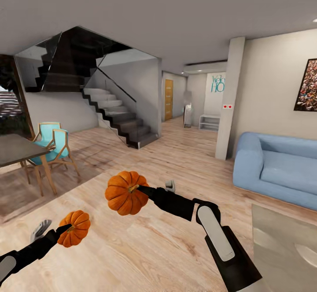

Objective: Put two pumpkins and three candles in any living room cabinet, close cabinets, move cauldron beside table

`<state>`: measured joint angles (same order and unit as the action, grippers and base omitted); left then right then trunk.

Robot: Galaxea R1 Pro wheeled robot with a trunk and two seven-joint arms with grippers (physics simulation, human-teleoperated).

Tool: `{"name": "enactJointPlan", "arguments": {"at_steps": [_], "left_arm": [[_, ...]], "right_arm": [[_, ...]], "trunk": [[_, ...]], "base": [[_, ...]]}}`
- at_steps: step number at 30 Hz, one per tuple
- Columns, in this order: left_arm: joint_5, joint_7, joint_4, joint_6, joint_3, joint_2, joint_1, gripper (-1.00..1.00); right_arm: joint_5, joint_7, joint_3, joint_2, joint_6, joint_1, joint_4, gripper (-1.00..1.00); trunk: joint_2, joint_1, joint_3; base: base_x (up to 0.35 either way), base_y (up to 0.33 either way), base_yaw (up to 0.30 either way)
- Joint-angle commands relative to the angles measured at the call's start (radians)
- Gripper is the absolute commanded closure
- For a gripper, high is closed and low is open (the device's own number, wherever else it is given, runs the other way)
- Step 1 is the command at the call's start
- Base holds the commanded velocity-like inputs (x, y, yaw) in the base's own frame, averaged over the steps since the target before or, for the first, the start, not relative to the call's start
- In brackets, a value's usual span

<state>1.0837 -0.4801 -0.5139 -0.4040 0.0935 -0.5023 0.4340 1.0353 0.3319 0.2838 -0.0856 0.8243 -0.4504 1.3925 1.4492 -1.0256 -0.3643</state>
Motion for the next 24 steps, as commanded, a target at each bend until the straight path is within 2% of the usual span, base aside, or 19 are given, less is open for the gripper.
{"name": "enactJointPlan", "arguments": {"at_steps": [1,9,18,24], "left_arm": [[0.015,-0.001,0.000,-0.005,0.003,-0.001,0.002,1.00],[0.015,-0.001,0.000,-0.005,0.003,-0.001,0.002,1.00],[0.015,-0.002,-0.001,-0.005,0.003,-0.001,0.002,1.00],[0.015,-0.002,-0.001,-0.006,0.003,-0.001,0.002,1.00]], "right_arm": [[0.009,0.003,-0.002,0.000,0.006,-0.001,0.001,1.00],[0.009,0.003,-0.001,0.000,0.006,-0.001,0.000,1.00],[0.009,0.002,-0.001,0.000,0.006,-0.001,0.000,1.00],[0.009,0.002,0.000,0.000,0.006,-0.001,0.000,1.00]], "trunk": [[0.001,0.001,-0.001],[0.001,0.001,-0.001],[0.001,0.001,-0.001],[-0.041,0.024,0.018]], "base": [[-0.287,-0.131,0.270],[-0.178,-0.051,0.270],[-0.020,-0.001,0.270],[0.000,0.000,0.271]]}}
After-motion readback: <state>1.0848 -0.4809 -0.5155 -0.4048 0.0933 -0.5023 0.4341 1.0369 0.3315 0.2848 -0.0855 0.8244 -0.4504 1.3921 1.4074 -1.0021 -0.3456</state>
